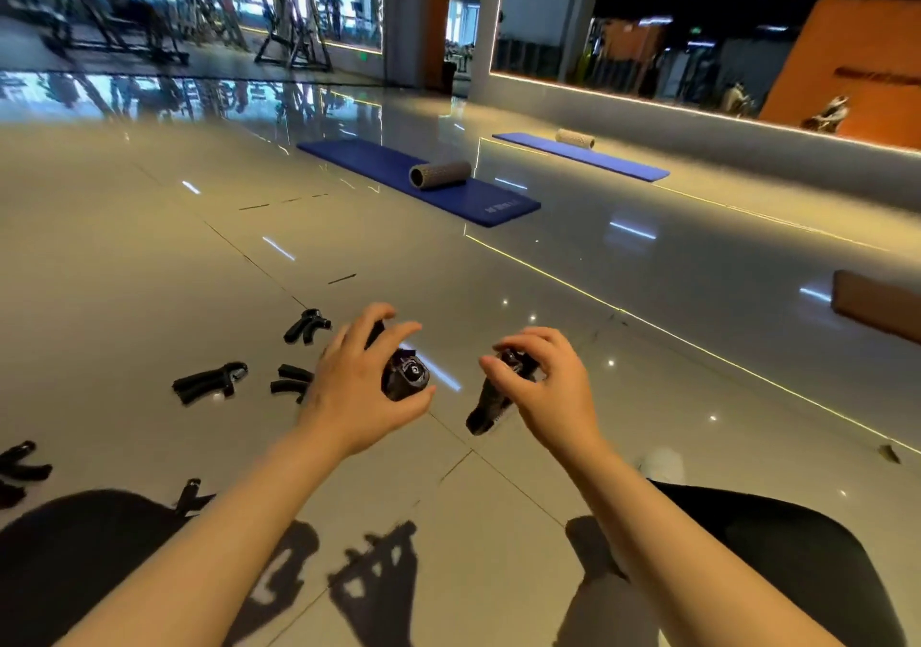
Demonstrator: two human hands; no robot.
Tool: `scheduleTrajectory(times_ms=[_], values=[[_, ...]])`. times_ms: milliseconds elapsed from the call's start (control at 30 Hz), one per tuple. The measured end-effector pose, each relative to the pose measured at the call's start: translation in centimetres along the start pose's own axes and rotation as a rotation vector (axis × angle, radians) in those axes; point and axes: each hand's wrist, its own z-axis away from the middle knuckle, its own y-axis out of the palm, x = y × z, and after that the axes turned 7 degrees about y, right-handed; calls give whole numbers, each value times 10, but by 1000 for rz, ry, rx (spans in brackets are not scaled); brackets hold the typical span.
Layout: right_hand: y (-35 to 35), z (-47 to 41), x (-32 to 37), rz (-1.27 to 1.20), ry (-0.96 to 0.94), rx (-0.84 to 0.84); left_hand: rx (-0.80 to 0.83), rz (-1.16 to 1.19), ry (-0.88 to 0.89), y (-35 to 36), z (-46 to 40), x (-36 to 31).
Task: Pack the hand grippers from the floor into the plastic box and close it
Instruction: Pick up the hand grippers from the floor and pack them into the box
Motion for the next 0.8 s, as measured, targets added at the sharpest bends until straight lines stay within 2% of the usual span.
scheduleTrajectory(times_ms=[67, 167, 300, 567, 800], values=[[-11, -3, 26, -51, -3, -18, -83, 15, 13, -24, 9, -1], [-14, -6, 52, -33, -24, 31, -195, 64, -83, -39, 20, -7], [-4, -4, 56, -17, -68, 127, -274, 158, -167, -39, 24, -28], [6, 12, 17, -55, -85, 168, -190, 76, -215, -11, 27, -54], [-15, 11, -27, 208, -197, 165, -15, -3, -111, 12, 28, -49]])
